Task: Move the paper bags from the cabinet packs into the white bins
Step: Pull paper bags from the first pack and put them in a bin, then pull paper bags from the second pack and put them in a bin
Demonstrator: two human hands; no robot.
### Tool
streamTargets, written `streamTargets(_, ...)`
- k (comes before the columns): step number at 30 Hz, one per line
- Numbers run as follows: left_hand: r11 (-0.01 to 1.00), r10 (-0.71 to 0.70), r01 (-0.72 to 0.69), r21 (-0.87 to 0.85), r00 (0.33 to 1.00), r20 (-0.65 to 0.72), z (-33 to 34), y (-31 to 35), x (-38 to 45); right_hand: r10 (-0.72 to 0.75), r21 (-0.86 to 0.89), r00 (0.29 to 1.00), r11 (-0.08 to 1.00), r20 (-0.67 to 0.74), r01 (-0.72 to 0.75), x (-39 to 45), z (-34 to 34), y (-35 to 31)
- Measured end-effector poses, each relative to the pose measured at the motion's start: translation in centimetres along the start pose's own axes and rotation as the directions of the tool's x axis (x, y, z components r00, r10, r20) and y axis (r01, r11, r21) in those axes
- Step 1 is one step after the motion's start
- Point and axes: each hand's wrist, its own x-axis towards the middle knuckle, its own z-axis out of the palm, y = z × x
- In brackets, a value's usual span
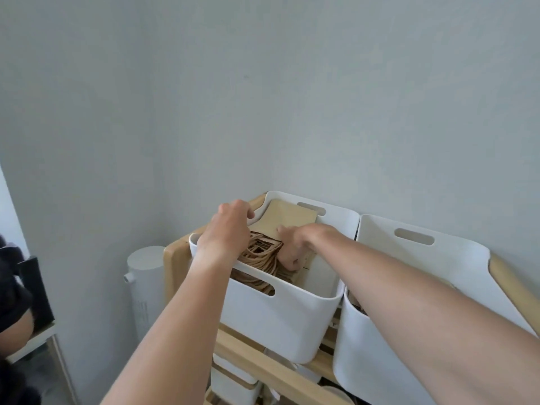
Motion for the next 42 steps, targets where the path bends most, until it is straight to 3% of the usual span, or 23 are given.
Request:
streamTargets(6, 0.994, 0.063, -0.074, -0.081, 0.990, -0.126, -0.8, 1.0, -1.1, -0.012, 0.106, 0.997, 0.994, -0.077, 0.021, -1.5, 0.2, -0.9)
streamTargets(10, 0.972, 0.132, -0.187, -0.143, 0.937, -0.324, -2.6, 2.4, -3.0, 0.012, 0.145, 0.996, 0.989, -0.092, 0.002, -4.1, -0.3, -0.7)
streamTargets(13, 0.964, 0.243, -0.267, -0.010, 0.889, -0.388, -3.6, 3.5, -4.6, -0.002, 0.226, 0.995, 0.974, -0.100, 0.025, -6.9, -1.4, 0.9)
streamTargets(16, 0.981, 0.192, -0.181, 0.068, 0.956, -0.222, -3.1, 5.9, -6.4, -0.004, 0.367, 0.961, 0.924, -0.278, 0.110, -9.7, -1.2, 4.3)
streamTargets(20, 0.981, 0.165, -0.165, 0.106, 0.986, 0.011, -1.3, 10.7, -9.2, 0.051, 0.279, 0.871, 0.955, -0.488, 0.101, -13.6, 1.5, 10.6)
streamTargets(26, 0.939, 0.326, -0.322, 0.122, 0.945, -0.013, 2.3, 19.8, -15.5, 0.159, 0.312, 0.852, 0.950, -0.499, 0.005, -22.0, 8.1, 20.9)
streamTargets(28, 0.935, 0.318, -0.314, 0.167, 0.948, 0.000, 4.1, 23.3, -18.5, 0.211, 0.342, 0.849, 0.939, -0.485, -0.038, -25.1, 11.1, 24.2)
streamTargets(31, 0.883, 0.430, -0.405, 0.236, 0.901, -0.062, 6.9, 28.2, -24.2, 0.227, 0.368, 0.864, 0.928, -0.450, -0.052, -30.8, 16.5, 29.1)
streamTargets(35, 0.867, 0.495, -0.490, 0.093, 0.868, -0.034, 11.3, 34.1, -32.4, 0.277, 0.394, 0.879, 0.912, -0.387, -0.114, -38.5, 24.9, 35.7)
streamTargets(37, 0.882, 0.468, -0.469, 0.048, 0.883, 0.023, 14.5, 36.2, -37.7, 0.310, 0.408, 0.897, 0.897, -0.314, -0.167, -41.7, 30.1, 38.4)
streamTargets(40, 0.942, 0.337, -0.330, -0.066, 0.931, 0.142, 21.7, 36.8, -47.1, 0.376, 0.460, 0.910, 0.849, -0.177, -0.262, -45.7, 39.4, 41.9)
streamTargets(42, 0.957, 0.291, -0.278, -0.083, 0.922, 0.255, 26.9, 36.3, -54.3, 0.412, 0.483, 0.908, 0.812, -0.074, -0.328, -48.3, 46.7, 43.7)
